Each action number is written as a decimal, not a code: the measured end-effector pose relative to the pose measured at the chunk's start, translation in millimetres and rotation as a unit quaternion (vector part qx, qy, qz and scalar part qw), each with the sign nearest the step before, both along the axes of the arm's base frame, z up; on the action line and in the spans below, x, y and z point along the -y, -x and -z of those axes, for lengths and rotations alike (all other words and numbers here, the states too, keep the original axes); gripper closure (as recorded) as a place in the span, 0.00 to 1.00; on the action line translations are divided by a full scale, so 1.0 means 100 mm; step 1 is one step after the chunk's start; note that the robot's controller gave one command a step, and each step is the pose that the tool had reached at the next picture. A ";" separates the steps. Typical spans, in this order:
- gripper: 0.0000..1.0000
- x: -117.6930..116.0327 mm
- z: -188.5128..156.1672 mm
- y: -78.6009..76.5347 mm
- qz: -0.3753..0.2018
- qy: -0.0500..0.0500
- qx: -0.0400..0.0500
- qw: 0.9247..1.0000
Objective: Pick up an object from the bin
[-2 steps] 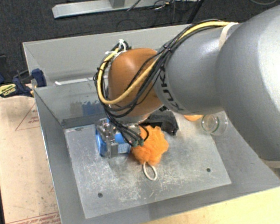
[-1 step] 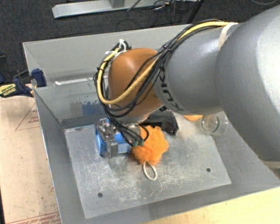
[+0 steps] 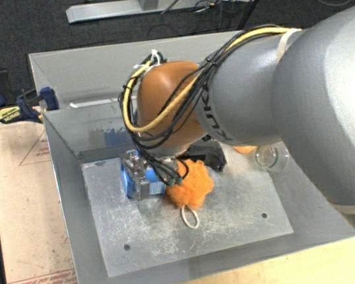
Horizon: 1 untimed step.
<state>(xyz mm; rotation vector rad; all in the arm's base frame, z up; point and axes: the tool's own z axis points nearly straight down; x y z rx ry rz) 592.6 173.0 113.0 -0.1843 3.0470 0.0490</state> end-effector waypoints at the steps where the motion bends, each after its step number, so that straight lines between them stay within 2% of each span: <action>1: 1.00 0.00 0.00 0.00 0.000 0.000 0.000 1.000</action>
Offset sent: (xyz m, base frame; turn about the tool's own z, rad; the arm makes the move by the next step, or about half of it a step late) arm 0.0000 0.0000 0.0000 0.0000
